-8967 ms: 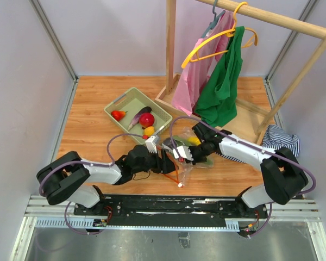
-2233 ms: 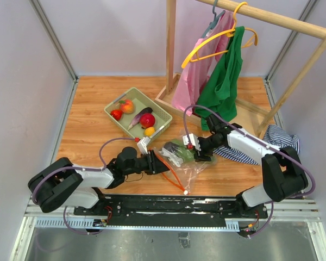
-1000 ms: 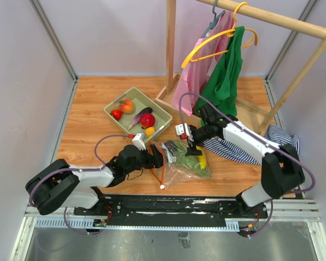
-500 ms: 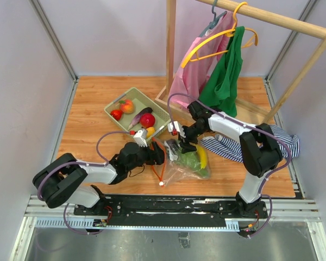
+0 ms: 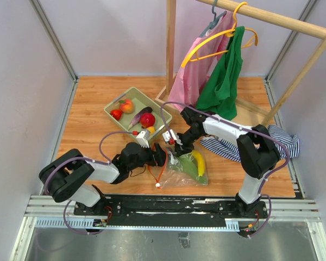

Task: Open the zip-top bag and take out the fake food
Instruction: Pick up the fake fruit from the zipper food storage bag.

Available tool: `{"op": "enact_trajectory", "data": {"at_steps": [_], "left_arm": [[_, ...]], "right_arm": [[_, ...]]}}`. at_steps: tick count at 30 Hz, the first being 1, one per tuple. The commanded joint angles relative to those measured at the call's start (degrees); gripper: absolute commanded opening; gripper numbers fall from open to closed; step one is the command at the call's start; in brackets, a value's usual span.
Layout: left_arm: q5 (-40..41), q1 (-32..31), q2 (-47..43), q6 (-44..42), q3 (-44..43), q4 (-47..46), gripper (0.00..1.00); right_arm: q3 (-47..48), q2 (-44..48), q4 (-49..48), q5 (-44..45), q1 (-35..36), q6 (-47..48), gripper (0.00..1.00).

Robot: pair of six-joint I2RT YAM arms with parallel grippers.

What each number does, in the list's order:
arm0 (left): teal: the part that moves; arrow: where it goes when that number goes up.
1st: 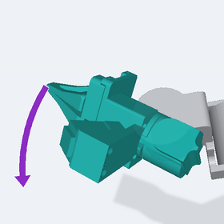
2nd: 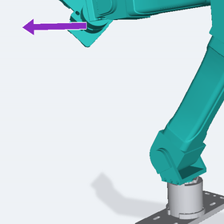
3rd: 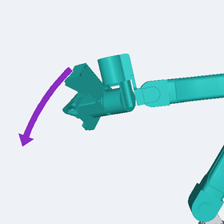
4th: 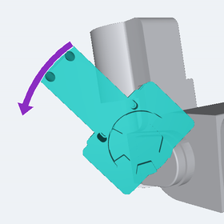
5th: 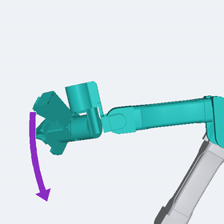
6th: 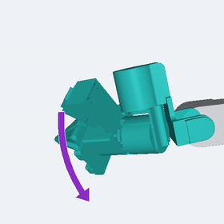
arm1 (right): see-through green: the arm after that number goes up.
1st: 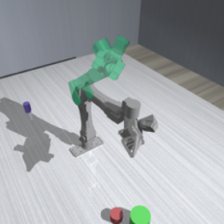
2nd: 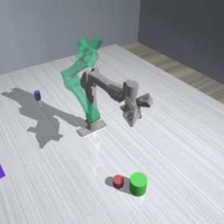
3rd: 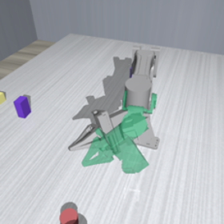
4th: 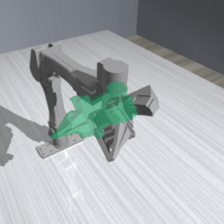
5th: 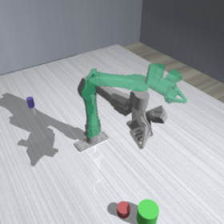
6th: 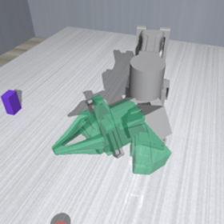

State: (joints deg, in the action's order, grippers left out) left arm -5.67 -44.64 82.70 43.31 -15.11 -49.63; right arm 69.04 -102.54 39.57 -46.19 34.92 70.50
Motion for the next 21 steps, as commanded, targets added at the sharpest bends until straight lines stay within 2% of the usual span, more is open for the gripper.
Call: {"op": "enact_trajectory", "data": {"at_steps": [1,8,13,16,21], "left_arm": [[-1.01,0.35,1.83,-0.05,-0.74,-1.41,0.92],[-0.52,0.26,3.55,0.61,-1.20,0.57,0.72],[-0.22,0.26,2.64,0.58,-1.18,1.17,0.42],[-0.28,0.26,1.16,0.10,-0.85,1.99,0.28],[-0.55,0.26,-2.45,-0.81,0.97,3.21,0.25]], "right_arm": [[0.64,0.40,3.35,-3.78,1.23,0.07,0.22],[0.82,-0.14,3.31,-4.23,1.38,-0.80,0.18],[0.69,0.19,3.24,-2.89,1.38,-0.92,0.18],[0.75,0.26,3.29,-1.69,1.33,-1.04,0.18],[0.38,0.72,2.90,-0.39,1.25,-1.16,0.18]]}}
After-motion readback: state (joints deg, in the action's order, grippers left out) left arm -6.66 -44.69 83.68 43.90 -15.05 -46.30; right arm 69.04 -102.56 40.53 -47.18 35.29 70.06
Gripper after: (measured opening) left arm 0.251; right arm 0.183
